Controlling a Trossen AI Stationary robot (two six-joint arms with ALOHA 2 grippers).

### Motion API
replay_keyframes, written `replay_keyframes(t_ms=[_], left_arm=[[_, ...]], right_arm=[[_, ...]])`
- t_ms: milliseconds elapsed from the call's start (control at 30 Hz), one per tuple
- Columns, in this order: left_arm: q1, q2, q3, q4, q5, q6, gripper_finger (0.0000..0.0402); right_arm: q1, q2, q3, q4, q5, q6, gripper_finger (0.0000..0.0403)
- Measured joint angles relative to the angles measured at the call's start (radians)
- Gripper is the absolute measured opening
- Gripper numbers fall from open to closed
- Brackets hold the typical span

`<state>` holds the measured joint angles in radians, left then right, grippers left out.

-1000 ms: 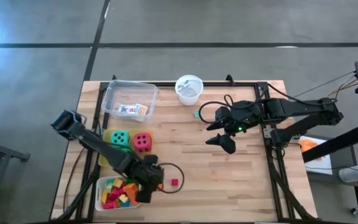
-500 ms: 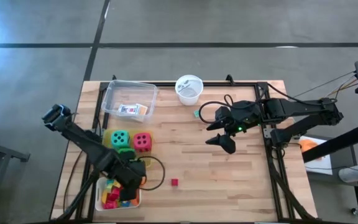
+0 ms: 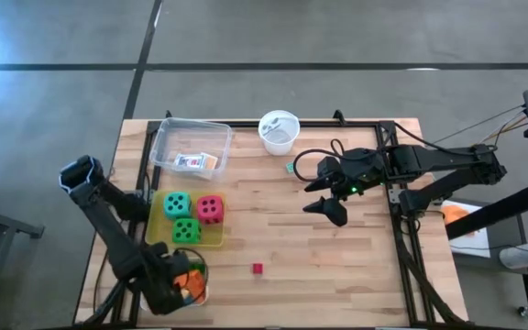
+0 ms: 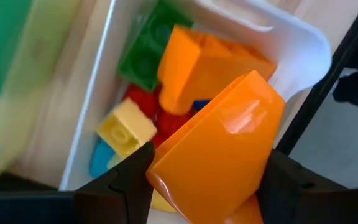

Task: Pick & Place Toys
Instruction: Put the orange game piece into the white bin

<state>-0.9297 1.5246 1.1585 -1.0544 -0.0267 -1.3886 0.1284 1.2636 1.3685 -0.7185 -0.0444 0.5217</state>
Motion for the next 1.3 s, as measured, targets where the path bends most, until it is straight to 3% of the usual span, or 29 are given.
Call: replay_keyframes(t_ms=[167,367,733,1300], left_arm=[[-0.048,0.0,-0.059,0.053,-0.011,-0.167,0.0206],[-0.054,0.0,-0.152,0.183,-0.012,-0.242,0.0206],[-0.053,-0.004,-0.202,0.235,-0.015,-0.258,0.0239],[-0.051,-0.005,-0.208,0.282,-0.024,-0.221,0.0246]], right_arm=[[0.0,0.0,0.0,0.0,0.002,0.0,0.0317],[0.0,0.0,0.0,0.0,0.003,0.0,0.0317],[0.0,0.0,0.0,-0.001,0.002,-0.001,0.0317],[0.0,0.0,0.0,-0.002,0.002,-0.01,0.0317]])
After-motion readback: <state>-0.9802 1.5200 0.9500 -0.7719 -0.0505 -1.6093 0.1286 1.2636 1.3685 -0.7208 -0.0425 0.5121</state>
